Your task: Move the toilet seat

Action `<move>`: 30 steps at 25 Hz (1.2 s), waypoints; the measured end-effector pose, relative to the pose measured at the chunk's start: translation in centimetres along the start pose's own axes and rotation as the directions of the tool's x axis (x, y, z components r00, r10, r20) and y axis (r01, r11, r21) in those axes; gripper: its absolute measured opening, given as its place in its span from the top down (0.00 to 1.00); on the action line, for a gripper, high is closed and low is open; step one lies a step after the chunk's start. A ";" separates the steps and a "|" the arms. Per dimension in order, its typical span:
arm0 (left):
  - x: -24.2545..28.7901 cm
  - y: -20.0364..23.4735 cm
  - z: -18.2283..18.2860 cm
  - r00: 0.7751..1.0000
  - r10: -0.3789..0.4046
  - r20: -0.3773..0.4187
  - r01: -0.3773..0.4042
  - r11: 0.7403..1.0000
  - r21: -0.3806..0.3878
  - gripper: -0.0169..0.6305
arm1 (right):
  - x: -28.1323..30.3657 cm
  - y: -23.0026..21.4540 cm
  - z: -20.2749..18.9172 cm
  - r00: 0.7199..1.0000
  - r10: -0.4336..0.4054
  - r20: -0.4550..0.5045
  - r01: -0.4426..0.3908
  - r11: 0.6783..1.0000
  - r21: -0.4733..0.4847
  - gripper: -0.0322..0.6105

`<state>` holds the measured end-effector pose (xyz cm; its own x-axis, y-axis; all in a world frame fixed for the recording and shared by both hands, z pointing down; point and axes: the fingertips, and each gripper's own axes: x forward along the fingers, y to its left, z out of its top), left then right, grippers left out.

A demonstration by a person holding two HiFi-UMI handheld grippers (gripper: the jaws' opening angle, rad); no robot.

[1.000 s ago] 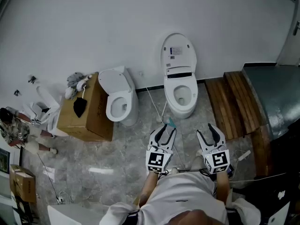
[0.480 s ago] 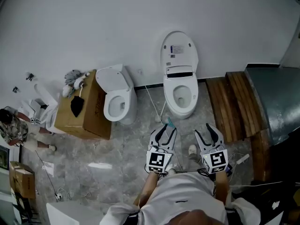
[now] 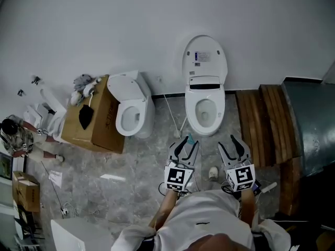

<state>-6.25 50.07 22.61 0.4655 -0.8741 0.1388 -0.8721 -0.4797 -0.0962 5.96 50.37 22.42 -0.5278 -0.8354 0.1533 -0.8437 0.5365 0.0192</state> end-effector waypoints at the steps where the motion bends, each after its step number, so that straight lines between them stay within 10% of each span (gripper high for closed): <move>1: 1.0 0.2 0.1 1.000 0.003 -0.004 -0.003 1.000 0.000 0.70 | 0.7 -0.8 -0.1 1.000 0.003 -0.003 -0.003 1.000 0.004 0.60; 30: 16.3 3.8 1.9 0.996 0.083 -0.026 -0.083 0.996 -0.015 0.70 | 12.4 -13.2 -0.3 0.992 0.116 -0.040 -0.116 0.993 0.014 0.60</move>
<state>-1.68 33.89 22.66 0.3875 -0.9086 0.1559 -0.9101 -0.4040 -0.0924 10.58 32.93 24.33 -0.6178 -0.7620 0.1938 -0.7783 0.6278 -0.0128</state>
